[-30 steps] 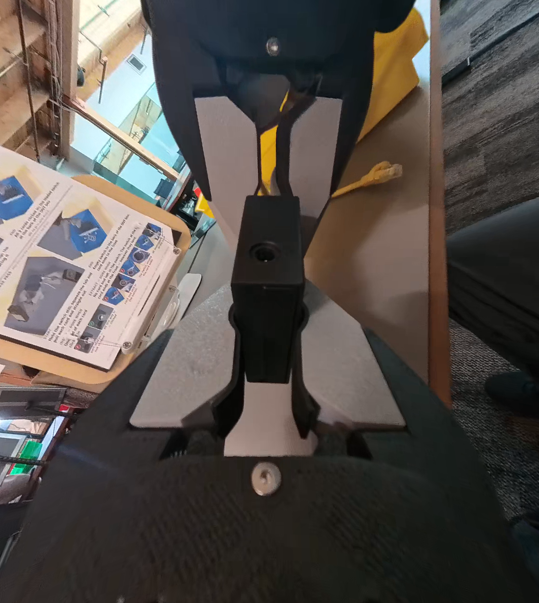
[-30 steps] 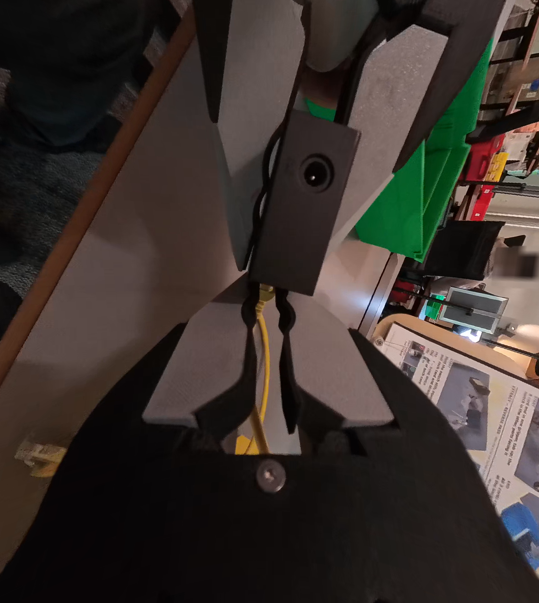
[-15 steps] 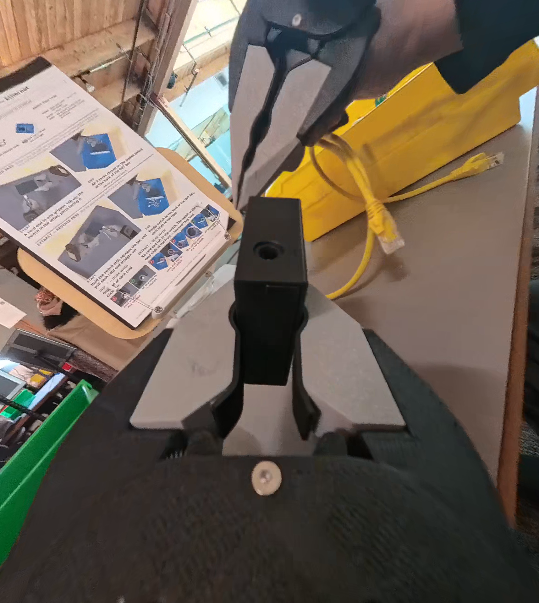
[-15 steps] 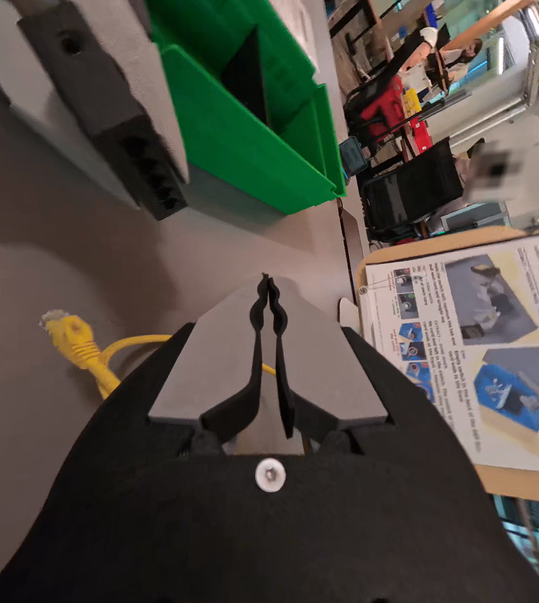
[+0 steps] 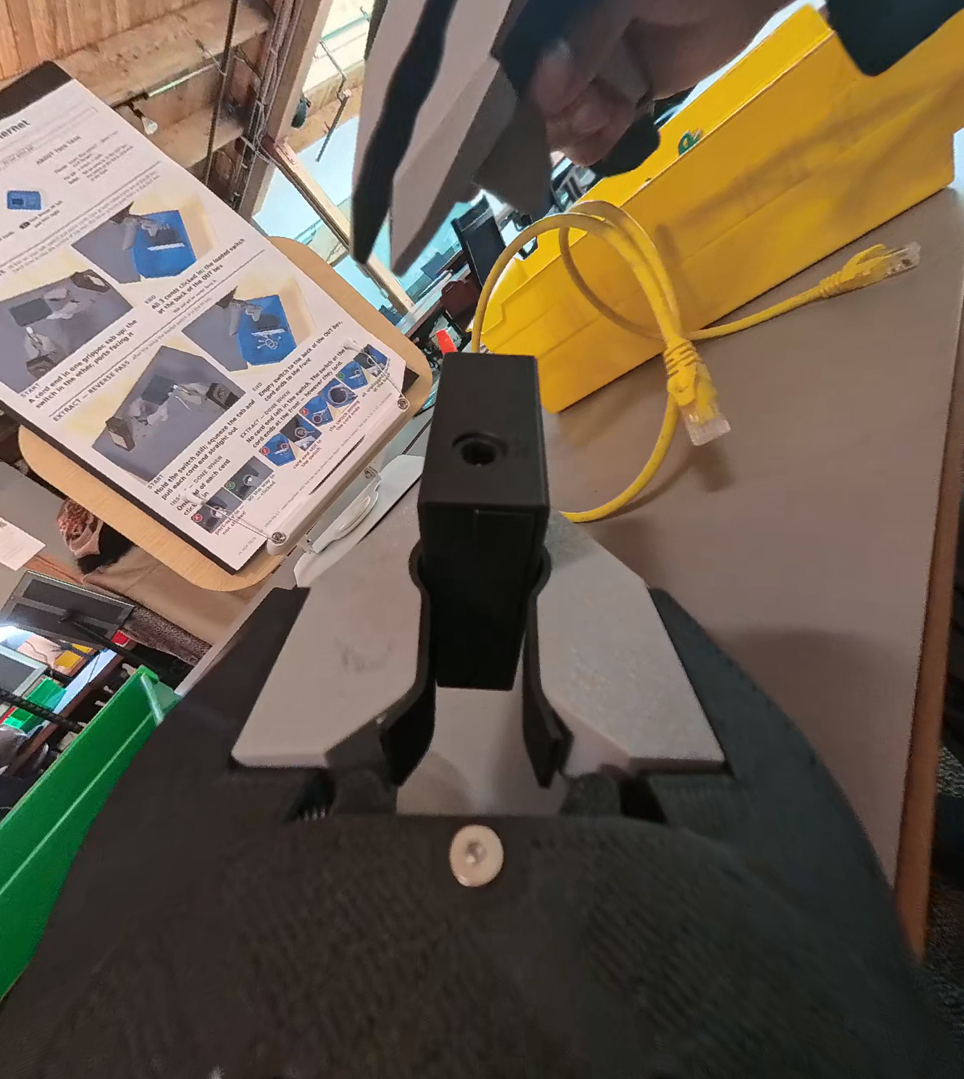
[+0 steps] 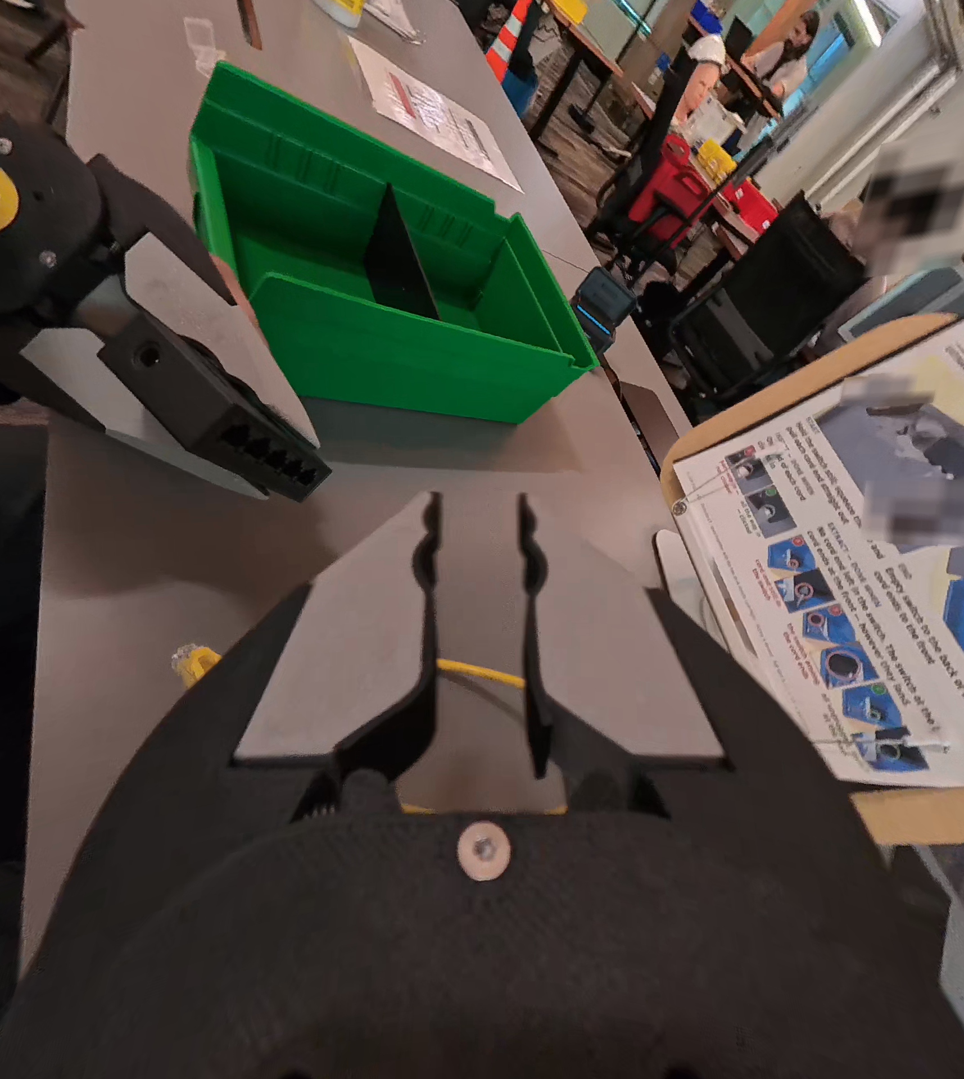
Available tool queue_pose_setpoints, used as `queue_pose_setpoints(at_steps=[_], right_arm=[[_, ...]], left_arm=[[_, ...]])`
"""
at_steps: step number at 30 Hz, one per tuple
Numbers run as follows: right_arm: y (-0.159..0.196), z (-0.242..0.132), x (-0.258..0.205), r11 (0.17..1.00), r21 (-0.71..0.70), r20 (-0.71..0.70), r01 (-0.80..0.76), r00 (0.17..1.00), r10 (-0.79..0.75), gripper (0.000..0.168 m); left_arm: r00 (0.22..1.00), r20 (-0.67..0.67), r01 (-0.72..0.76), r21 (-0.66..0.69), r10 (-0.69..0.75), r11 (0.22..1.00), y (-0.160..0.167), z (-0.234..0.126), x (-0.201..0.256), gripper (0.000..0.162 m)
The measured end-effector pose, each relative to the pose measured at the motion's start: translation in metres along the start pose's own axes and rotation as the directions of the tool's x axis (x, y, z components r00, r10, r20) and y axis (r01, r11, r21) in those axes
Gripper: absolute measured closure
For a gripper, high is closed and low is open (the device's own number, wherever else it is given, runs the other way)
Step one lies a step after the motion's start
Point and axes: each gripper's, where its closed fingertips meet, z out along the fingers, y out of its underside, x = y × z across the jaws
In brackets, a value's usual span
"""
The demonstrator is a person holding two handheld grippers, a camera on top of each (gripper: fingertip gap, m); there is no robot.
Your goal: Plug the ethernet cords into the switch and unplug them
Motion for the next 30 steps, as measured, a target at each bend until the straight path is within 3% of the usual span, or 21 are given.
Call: queue_pose_setpoints(at_steps=[2, 5, 9, 14, 18, 20, 21, 24, 30], right_arm=[[0.001, -0.002, 0.004, 0.998, -0.020, -0.016, -0.053, 0.998, 0.053, 0.115], [-0.004, -0.014, 0.004, 0.999, -0.045, 0.014, -0.018, 1.000, 0.019, 0.112], [-0.004, -0.043, -0.013, 0.988, -0.134, 0.210, 0.071, 0.977, -0.042, 0.104], [0.039, -0.068, -0.024, 0.877, -0.355, 0.315, 0.323, 0.925, -0.212, 0.104], [0.088, -0.062, -0.029, 0.702, -0.511, 0.372, 0.496, 0.864, -0.340, 0.122], [0.099, -0.054, -0.025, 0.650, -0.541, 0.366, 0.533, 0.846, -0.388, 0.149], [0.101, -0.050, -0.024, 0.636, -0.547, 0.364, 0.545, 0.838, -0.406, 0.155], [0.085, -0.042, -0.016, 0.646, -0.517, 0.317, 0.561, 0.827, -0.464, 0.162], [0.020, -0.073, 0.071, 0.784, -0.529, -0.048, 0.324, 0.911, -0.409, 0.166]], left_arm=[[1.000, -0.002, 0.009, 0.002, -0.009, 1.000, 0.000, 0.000, 0.000, 0.135], [1.000, -0.007, 0.008, -0.002, -0.008, 1.000, 0.001, 0.000, 0.000, 0.135], [1.000, -0.010, 0.011, 0.000, -0.011, 1.000, 0.001, 0.000, 0.001, 0.135], [1.000, -0.021, 0.012, -0.002, -0.012, 1.000, 0.001, 0.001, 0.002, 0.135], [1.000, -0.023, 0.009, -0.009, -0.009, 1.000, 0.002, 0.002, 0.003, 0.135], [1.000, -0.025, 0.010, -0.012, -0.011, 1.000, 0.003, 0.002, 0.004, 0.135], [1.000, -0.027, 0.011, -0.015, -0.012, 1.000, 0.003, 0.002, 0.004, 0.135], [1.000, -0.021, 0.006, -0.016, -0.006, 1.000, 0.003, 0.001, 0.003, 0.135], [1.000, 0.004, 0.002, 0.007, -0.003, 1.000, 0.000, 0.000, -0.002, 0.135]])
